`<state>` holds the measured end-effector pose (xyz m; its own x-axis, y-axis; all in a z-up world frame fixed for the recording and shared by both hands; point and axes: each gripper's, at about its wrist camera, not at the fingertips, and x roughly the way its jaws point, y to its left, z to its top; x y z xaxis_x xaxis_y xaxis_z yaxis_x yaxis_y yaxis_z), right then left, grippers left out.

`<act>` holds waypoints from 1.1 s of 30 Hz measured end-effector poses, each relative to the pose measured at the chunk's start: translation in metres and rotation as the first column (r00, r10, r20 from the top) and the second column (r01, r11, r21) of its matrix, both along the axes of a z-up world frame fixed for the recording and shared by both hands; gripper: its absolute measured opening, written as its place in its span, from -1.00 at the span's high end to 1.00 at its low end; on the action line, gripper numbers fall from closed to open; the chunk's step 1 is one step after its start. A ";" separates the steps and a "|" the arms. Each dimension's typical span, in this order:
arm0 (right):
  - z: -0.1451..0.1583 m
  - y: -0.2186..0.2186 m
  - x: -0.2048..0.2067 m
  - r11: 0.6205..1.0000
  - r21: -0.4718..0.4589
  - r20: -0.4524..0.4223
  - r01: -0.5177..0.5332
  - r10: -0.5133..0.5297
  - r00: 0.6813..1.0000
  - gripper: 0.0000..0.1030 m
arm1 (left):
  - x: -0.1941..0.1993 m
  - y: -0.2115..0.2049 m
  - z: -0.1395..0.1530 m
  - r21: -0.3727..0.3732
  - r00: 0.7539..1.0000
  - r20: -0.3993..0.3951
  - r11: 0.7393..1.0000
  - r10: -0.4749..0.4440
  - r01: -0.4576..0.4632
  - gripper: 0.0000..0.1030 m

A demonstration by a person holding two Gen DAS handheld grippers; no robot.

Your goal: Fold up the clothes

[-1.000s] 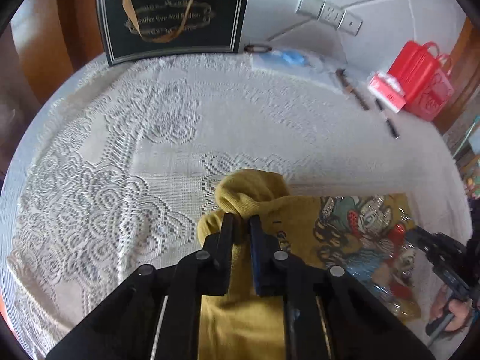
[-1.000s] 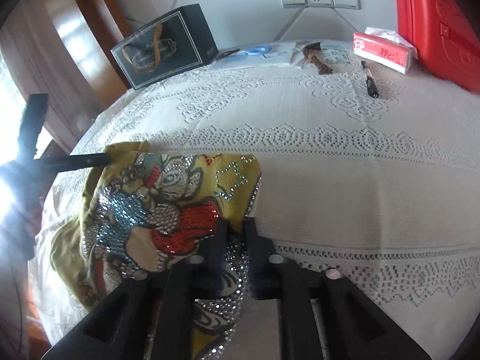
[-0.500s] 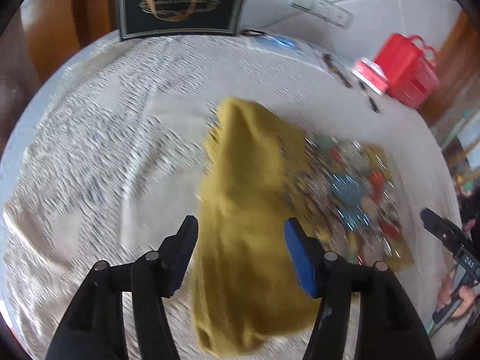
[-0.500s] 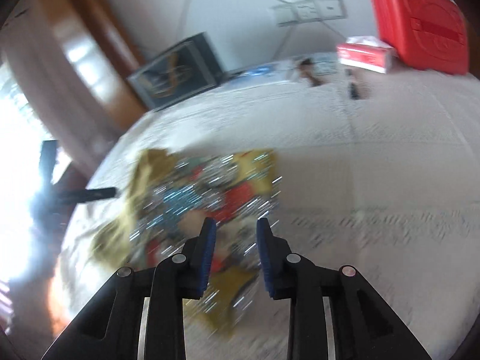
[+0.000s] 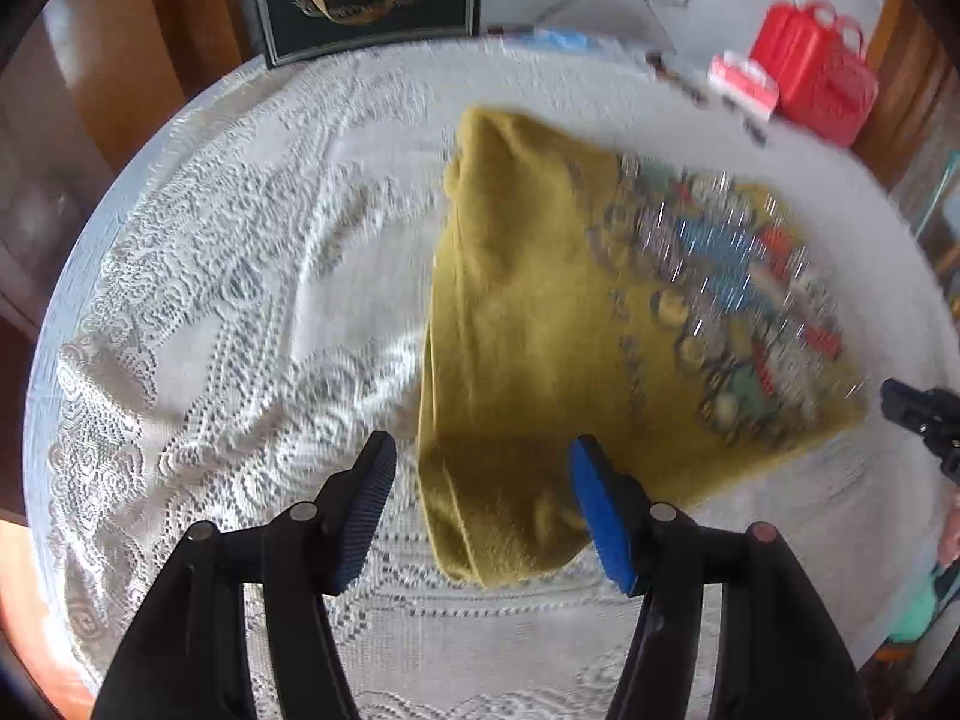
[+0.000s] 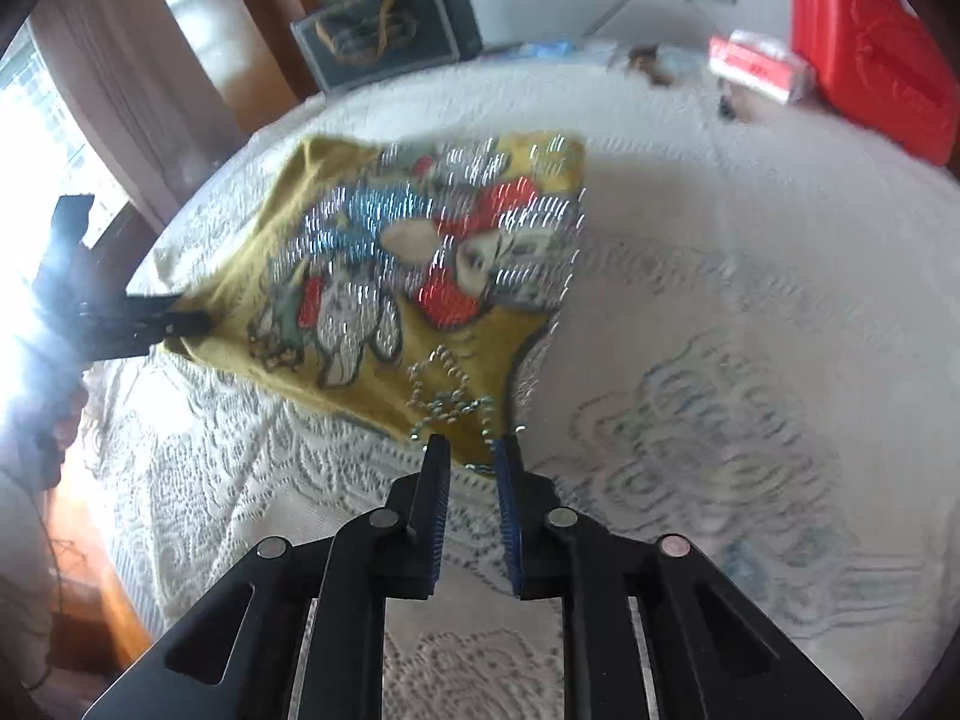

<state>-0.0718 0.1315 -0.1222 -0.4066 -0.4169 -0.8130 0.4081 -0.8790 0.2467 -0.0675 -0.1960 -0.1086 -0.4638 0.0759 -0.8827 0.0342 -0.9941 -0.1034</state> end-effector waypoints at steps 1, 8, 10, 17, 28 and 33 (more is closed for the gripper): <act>0.010 0.007 -0.004 0.998 -0.056 -0.018 0.020 -0.021 1.000 0.55 | -0.002 -0.001 0.006 0.024 1.000 -0.025 1.000 0.008 -0.007 -0.24; 0.041 -0.008 -0.086 0.976 -0.184 -0.085 0.116 -0.133 0.987 0.45 | -0.076 0.020 0.028 0.180 0.990 -0.138 0.983 -0.014 0.039 -0.32; 0.032 -0.021 -0.113 0.974 -0.187 -0.042 0.125 -0.135 0.990 0.45 | -0.104 0.026 0.016 0.192 0.994 -0.104 0.981 -0.015 0.035 -0.32; -0.014 -0.018 -0.165 0.970 -0.098 0.054 0.224 -0.219 0.974 0.66 | -0.163 -0.021 -0.027 0.054 0.977 0.039 0.976 0.208 -0.209 -0.36; 0.016 0.002 -0.079 0.962 -0.247 -0.018 0.120 -0.128 0.992 0.25 | -0.047 -0.011 0.014 0.122 0.999 -0.023 0.992 0.044 -0.041 -0.53; 0.021 -0.014 -0.038 0.984 -0.171 -0.053 0.048 -0.058 0.997 0.20 | -0.018 0.022 -0.009 0.059 0.997 0.069 0.998 -0.040 0.036 -0.53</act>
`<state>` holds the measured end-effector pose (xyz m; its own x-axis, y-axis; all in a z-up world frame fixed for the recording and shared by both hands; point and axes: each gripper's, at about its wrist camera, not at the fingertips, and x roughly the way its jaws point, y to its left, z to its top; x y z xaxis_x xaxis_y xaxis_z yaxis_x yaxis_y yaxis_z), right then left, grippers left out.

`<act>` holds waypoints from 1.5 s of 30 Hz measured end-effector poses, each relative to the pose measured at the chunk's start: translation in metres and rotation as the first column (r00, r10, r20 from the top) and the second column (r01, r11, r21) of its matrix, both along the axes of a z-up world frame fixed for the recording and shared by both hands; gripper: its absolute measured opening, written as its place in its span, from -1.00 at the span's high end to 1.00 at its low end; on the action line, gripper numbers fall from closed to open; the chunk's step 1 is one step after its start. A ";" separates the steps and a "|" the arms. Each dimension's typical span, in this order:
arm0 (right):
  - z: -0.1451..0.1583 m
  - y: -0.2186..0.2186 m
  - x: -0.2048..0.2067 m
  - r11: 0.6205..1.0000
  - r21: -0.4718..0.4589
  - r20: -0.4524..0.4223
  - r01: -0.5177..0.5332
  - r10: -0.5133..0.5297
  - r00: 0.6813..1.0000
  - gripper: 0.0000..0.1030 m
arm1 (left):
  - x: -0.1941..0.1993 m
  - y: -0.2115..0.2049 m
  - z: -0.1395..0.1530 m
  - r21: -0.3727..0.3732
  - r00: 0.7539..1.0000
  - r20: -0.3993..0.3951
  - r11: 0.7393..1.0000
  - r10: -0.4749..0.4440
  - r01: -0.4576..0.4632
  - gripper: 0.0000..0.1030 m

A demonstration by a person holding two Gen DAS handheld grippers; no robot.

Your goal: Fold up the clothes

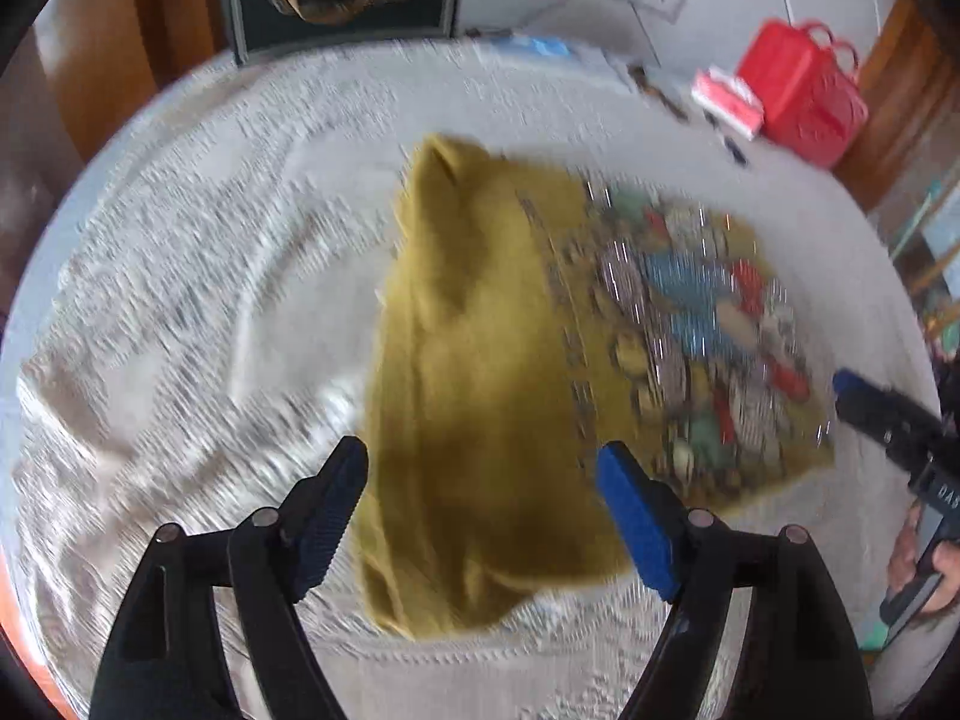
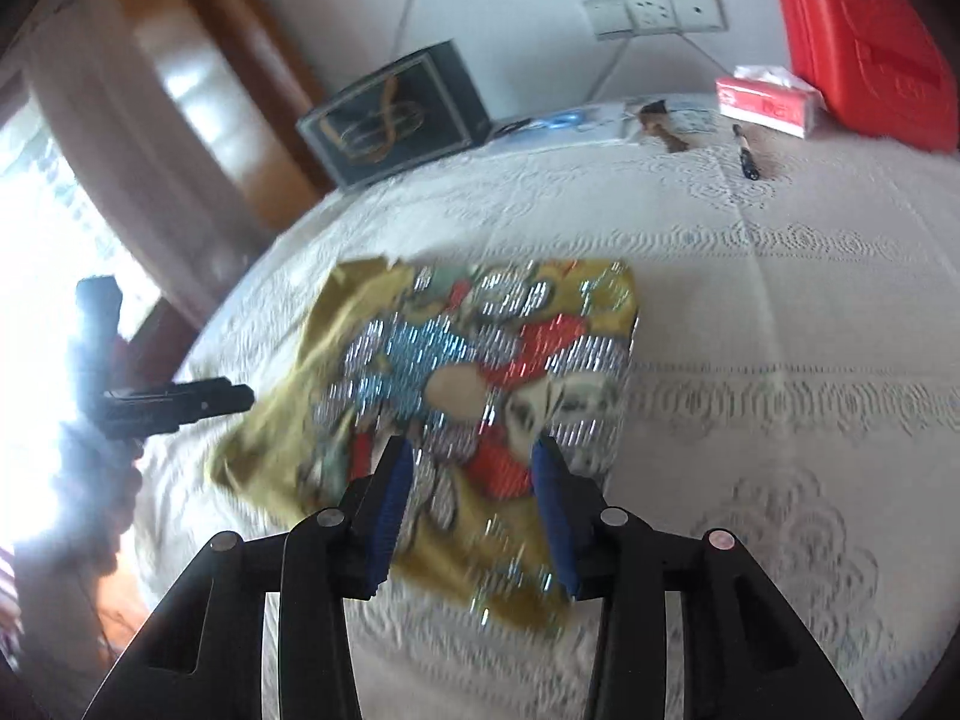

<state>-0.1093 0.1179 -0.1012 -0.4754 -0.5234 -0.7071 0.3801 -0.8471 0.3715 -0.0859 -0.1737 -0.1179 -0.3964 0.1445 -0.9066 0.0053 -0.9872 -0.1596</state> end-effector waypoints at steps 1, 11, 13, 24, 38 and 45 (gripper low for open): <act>-0.002 -0.003 0.005 1.000 0.027 0.004 0.000 0.000 1.000 0.20 | 0.003 0.005 -0.007 -0.031 1.000 0.017 1.000 -0.005 0.005 -0.53; -0.028 0.007 0.015 0.991 0.132 0.115 -0.009 -0.007 0.993 0.12 | 0.012 -0.007 -0.015 -0.023 0.998 0.015 0.998 0.067 -0.067 -0.98; -0.020 0.017 0.009 0.996 0.090 0.095 0.025 -0.034 0.995 0.12 | 0.014 -0.004 -0.009 0.013 0.999 -0.010 0.999 0.046 -0.045 -0.98; -0.029 0.016 -0.047 0.983 0.109 0.107 0.148 -0.160 0.981 -0.27 | 0.007 0.012 -0.010 -0.065 0.998 -0.043 0.997 0.033 -0.036 -0.97; -0.041 -0.014 -0.052 0.983 0.167 0.051 0.074 -0.084 0.995 0.42 | 0.021 0.014 -0.008 -0.027 0.995 -0.098 0.999 0.019 -0.022 -0.13; -0.044 -0.035 -0.042 0.950 0.299 -0.025 0.084 -0.081 0.996 0.49 | 0.005 0.031 -0.011 -0.013 0.993 -0.114 1.000 0.026 -0.027 0.21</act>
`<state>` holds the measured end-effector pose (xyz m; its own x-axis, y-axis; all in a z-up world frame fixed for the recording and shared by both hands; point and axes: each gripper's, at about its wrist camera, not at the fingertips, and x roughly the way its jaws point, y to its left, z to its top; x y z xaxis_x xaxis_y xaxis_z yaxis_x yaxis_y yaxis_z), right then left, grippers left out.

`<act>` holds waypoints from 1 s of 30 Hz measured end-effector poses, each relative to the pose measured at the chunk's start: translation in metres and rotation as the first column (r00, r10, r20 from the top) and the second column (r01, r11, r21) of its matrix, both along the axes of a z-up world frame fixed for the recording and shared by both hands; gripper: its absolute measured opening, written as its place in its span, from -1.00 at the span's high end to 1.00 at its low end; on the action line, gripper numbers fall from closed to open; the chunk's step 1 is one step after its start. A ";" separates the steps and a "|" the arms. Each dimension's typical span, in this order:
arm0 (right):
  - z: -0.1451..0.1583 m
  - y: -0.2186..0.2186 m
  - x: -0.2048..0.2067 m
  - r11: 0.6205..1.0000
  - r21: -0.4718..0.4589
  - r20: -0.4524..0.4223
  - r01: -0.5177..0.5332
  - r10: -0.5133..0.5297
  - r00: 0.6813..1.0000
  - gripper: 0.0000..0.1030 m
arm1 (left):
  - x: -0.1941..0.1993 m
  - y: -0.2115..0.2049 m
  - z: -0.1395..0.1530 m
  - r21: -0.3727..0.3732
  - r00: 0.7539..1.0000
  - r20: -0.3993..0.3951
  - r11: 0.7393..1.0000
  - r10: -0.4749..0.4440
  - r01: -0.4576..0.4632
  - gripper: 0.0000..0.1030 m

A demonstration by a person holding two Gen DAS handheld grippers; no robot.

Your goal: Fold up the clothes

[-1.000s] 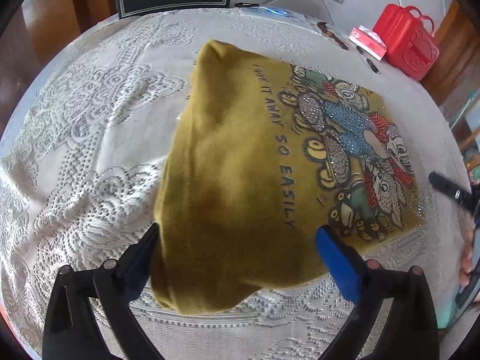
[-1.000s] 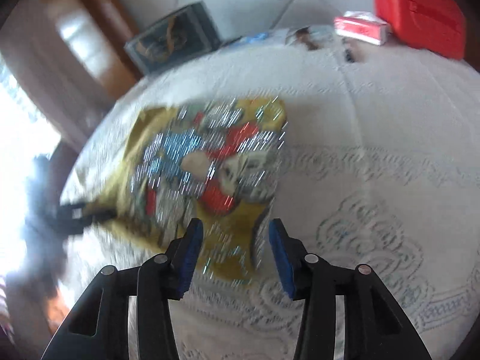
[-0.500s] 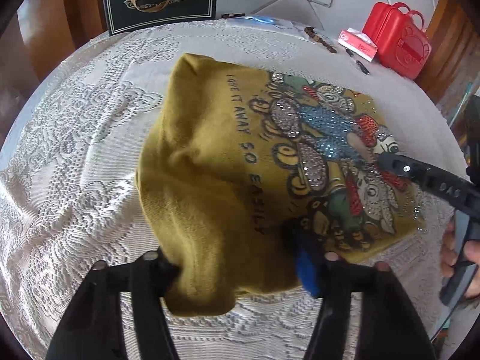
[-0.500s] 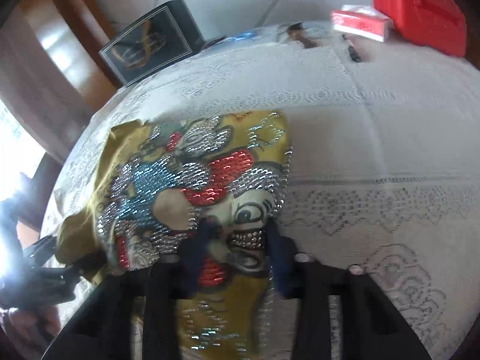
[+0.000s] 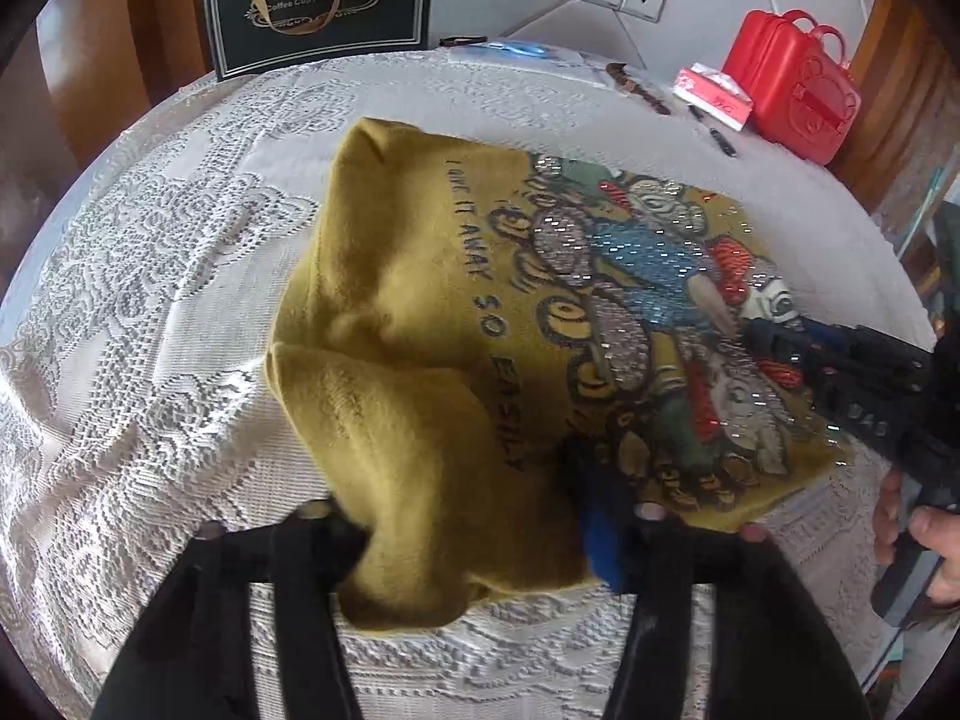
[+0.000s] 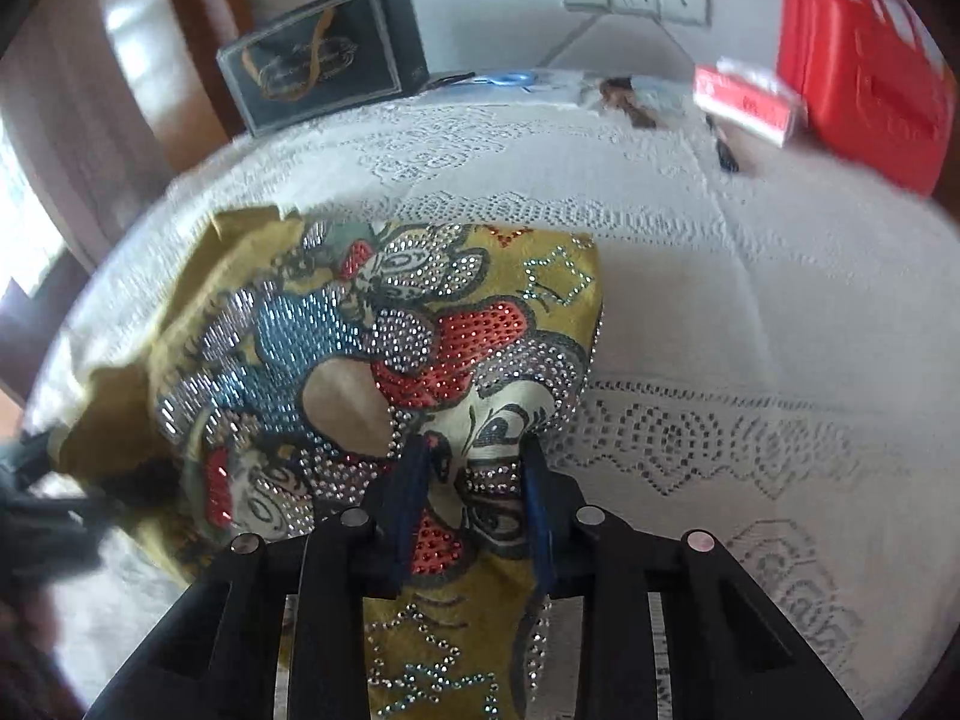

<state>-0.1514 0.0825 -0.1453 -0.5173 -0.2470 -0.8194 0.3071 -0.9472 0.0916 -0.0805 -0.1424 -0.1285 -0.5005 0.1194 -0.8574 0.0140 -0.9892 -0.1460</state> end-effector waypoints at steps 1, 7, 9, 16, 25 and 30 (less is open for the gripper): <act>0.000 -0.004 0.002 1.000 0.030 -0.014 -0.006 0.007 1.000 0.52 | 0.001 0.001 0.000 0.004 1.000 -0.003 1.000 0.005 -0.005 0.24; -0.001 0.003 0.000 1.000 0.003 -0.001 -0.011 0.011 1.000 0.67 | -0.001 -0.006 -0.002 0.059 1.000 -0.021 0.998 0.006 -0.005 0.27; -0.001 -0.001 0.001 1.000 0.025 -0.013 -0.013 0.013 1.000 0.69 | -0.001 -0.004 -0.001 0.048 1.000 -0.017 0.999 0.008 -0.007 0.32; 0.020 -0.009 0.005 0.999 0.041 -0.038 -0.019 0.021 0.999 0.86 | 0.003 -0.003 0.053 -0.054 0.995 -0.100 0.998 -0.016 0.011 0.55; 0.112 -0.041 0.005 0.997 -0.007 -0.184 -0.081 0.078 0.980 0.86 | -0.012 -0.052 0.130 -0.067 0.982 -0.183 0.996 0.044 -0.057 0.60; 0.158 -0.091 -0.009 0.991 -0.006 -0.250 -0.136 0.130 0.959 0.86 | -0.025 -0.111 0.168 -0.073 0.967 -0.231 0.990 0.104 -0.123 0.60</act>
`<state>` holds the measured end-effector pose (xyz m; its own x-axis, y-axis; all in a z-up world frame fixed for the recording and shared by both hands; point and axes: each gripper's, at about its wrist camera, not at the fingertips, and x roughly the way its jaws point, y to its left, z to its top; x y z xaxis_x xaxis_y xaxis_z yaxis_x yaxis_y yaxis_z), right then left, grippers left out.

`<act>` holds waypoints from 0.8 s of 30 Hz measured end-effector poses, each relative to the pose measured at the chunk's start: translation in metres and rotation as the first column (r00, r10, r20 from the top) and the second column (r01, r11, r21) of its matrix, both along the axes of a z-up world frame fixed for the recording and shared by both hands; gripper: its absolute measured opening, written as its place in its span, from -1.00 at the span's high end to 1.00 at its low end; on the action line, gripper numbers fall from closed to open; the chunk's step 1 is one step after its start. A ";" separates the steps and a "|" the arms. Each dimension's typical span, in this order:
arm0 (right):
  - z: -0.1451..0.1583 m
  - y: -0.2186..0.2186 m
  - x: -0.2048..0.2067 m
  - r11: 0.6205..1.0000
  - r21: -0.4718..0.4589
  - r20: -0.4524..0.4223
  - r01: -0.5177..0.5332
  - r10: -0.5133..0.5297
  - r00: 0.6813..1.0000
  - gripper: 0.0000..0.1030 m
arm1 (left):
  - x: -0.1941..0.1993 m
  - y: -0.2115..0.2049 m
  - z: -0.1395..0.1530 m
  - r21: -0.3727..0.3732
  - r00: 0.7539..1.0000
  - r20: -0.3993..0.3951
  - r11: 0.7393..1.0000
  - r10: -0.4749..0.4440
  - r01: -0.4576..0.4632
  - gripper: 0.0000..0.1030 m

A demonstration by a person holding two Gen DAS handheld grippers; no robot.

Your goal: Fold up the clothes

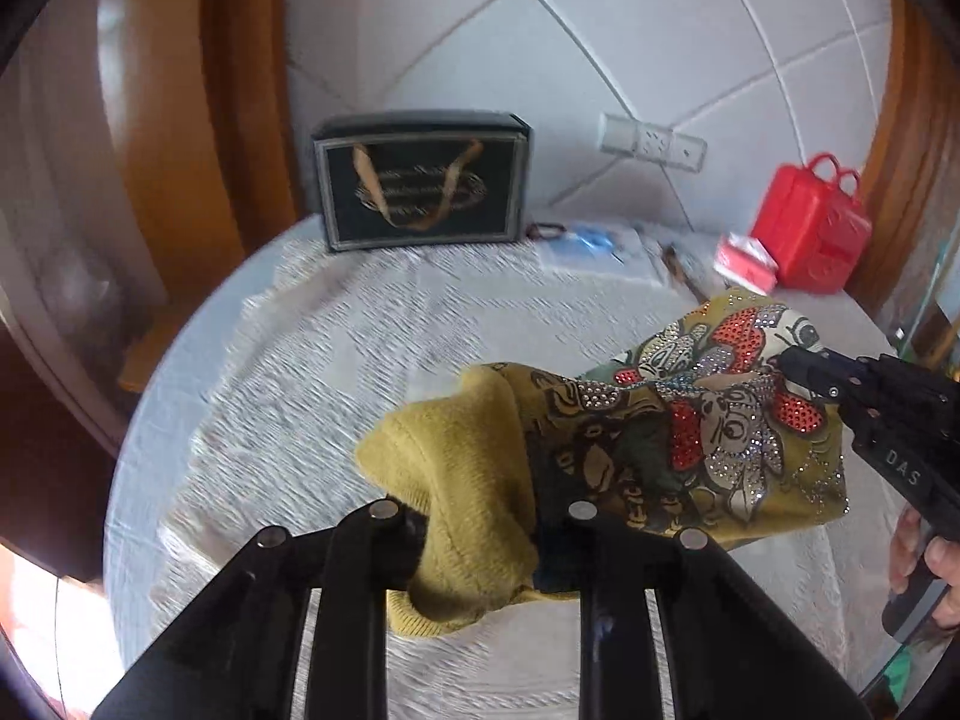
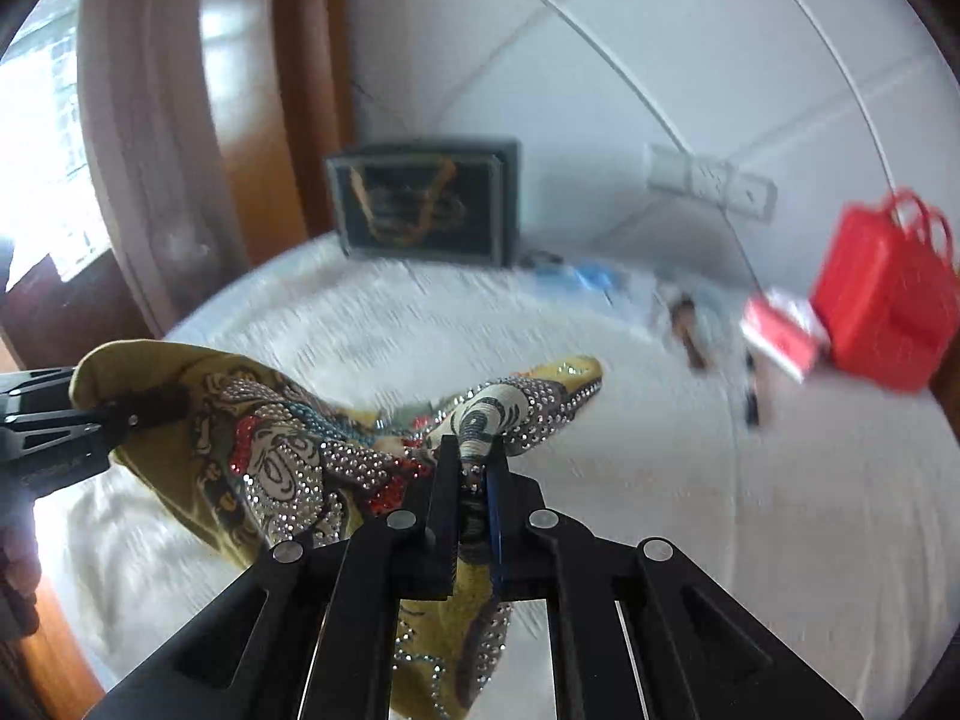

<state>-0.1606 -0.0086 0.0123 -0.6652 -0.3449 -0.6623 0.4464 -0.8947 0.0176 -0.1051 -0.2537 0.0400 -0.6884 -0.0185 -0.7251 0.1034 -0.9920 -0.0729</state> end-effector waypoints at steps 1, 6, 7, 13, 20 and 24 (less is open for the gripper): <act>0.010 -0.014 -0.004 1.000 -0.003 -0.016 -0.015 0.015 1.000 0.86 | -0.004 -0.016 0.009 -0.007 1.000 -0.011 1.000 0.014 -0.014 0.60; 0.055 -0.095 -0.029 0.996 -0.005 -0.104 -0.090 0.089 0.991 0.86 | -0.025 -0.098 0.054 -0.044 0.992 -0.082 0.994 0.100 -0.104 0.60; 0.063 -0.114 -0.038 0.994 -0.013 -0.116 -0.111 0.108 0.987 0.86 | -0.031 -0.116 0.063 -0.053 0.988 -0.100 0.990 0.121 -0.127 0.60; 0.096 -0.218 -0.092 0.974 -0.128 -0.180 -0.186 0.162 0.970 0.86 | -0.070 -0.223 0.082 -0.086 0.959 -0.142 0.962 0.244 -0.258 0.60; -0.010 -0.318 -0.149 0.972 -0.201 0.137 -0.126 0.155 0.978 0.79 | -0.097 -0.319 -0.058 -0.044 0.909 0.204 0.931 0.363 -0.362 0.53; -0.086 -0.348 -0.153 0.995 -0.062 0.329 -0.083 0.099 0.939 0.19 | -0.095 -0.329 -0.121 -0.049 0.857 0.358 0.924 0.371 -0.379 -0.31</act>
